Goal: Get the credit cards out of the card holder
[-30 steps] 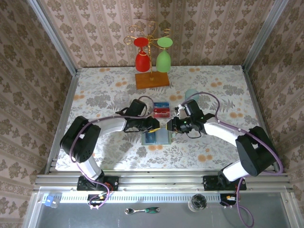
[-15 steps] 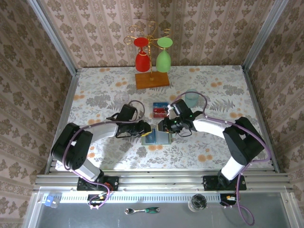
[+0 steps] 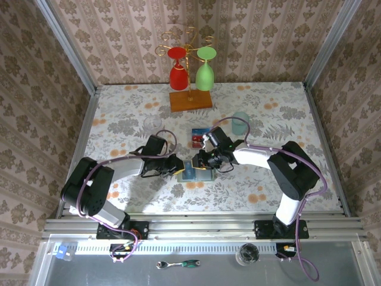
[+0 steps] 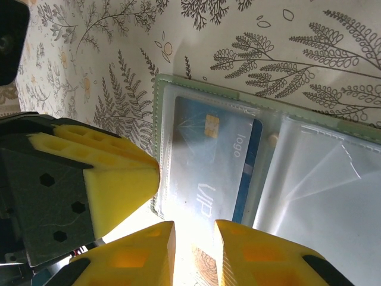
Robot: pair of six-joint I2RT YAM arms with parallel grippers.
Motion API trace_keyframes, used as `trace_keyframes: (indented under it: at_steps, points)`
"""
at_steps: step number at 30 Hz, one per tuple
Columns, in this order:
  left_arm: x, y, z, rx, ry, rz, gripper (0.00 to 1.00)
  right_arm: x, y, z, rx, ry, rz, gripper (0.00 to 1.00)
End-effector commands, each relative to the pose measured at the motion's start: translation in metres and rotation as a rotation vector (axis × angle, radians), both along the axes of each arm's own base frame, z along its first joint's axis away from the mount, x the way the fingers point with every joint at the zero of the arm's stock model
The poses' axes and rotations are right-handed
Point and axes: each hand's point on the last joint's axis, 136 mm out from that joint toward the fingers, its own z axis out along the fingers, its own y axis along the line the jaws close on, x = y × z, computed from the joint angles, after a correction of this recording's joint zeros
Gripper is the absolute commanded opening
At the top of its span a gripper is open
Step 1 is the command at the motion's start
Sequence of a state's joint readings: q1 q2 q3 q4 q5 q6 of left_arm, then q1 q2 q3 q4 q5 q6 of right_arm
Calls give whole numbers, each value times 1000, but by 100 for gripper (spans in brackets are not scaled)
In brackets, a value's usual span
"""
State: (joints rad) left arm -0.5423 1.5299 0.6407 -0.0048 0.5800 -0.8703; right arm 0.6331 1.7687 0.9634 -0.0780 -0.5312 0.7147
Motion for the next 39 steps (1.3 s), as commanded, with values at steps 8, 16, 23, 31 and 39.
trace_keyframes:
  at_steps: [8,16,23,31,39]
  points:
    - [1,7,-12,61,-5,-22,1,2,10,-3,17,26,10,24]
    - [-3,10,-24,87,20,-33,0,3,11,-6,11,36,9,26]
    - [-6,12,-27,92,26,-33,0,6,13,-10,-4,47,7,26]
    - [-8,13,-28,88,30,-25,0,5,13,-21,-23,84,1,27]
    - [-10,13,-28,81,33,-25,0,3,9,-30,-72,112,-15,27]
